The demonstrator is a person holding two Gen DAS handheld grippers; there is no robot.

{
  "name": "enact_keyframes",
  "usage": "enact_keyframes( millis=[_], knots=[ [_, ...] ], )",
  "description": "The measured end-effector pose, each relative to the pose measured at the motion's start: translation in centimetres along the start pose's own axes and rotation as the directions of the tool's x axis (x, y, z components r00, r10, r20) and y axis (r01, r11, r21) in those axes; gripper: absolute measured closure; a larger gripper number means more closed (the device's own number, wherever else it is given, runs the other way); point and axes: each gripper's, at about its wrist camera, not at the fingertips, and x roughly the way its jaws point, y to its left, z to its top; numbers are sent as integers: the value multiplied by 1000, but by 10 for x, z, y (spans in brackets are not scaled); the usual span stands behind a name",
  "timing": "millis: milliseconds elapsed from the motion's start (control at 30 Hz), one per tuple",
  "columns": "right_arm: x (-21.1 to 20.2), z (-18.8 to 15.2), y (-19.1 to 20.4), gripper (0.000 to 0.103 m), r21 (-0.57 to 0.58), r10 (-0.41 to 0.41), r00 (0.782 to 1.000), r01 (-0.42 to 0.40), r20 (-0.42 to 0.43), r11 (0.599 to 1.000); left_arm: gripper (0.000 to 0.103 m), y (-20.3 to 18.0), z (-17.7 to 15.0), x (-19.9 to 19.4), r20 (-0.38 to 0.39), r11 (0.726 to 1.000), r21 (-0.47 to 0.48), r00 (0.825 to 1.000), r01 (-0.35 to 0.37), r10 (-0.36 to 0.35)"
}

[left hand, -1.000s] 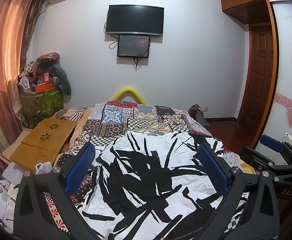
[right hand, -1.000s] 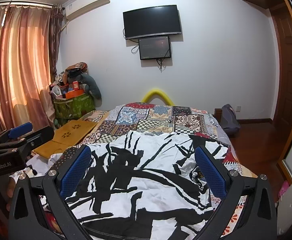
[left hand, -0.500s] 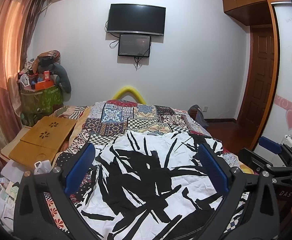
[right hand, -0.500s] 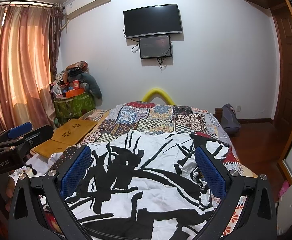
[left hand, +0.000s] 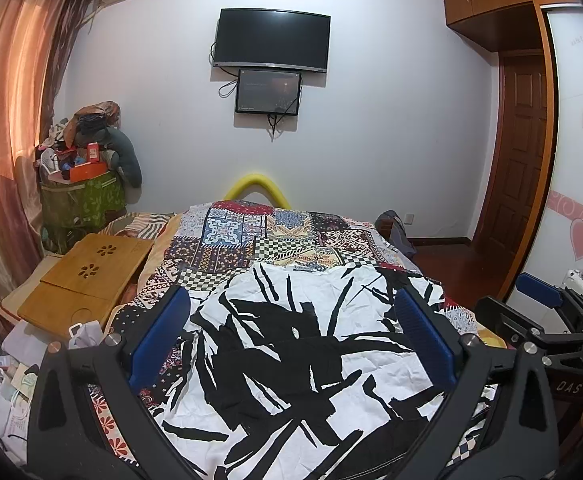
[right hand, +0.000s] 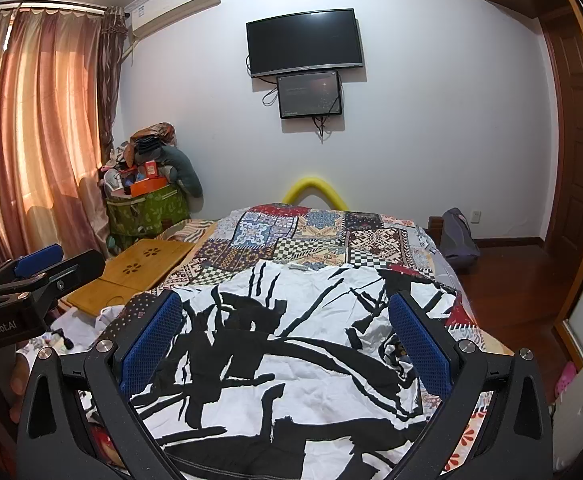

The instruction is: Fold small clothes

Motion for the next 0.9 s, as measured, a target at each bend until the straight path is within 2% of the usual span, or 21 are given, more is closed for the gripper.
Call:
enact_keyframes(
  millis=[900],
  knots=[
    [3,-1,1,0,-1,0,1000,0,-4,1000,0,4,1,0,-6,1000,-7,1000,-11,11]
  ],
)
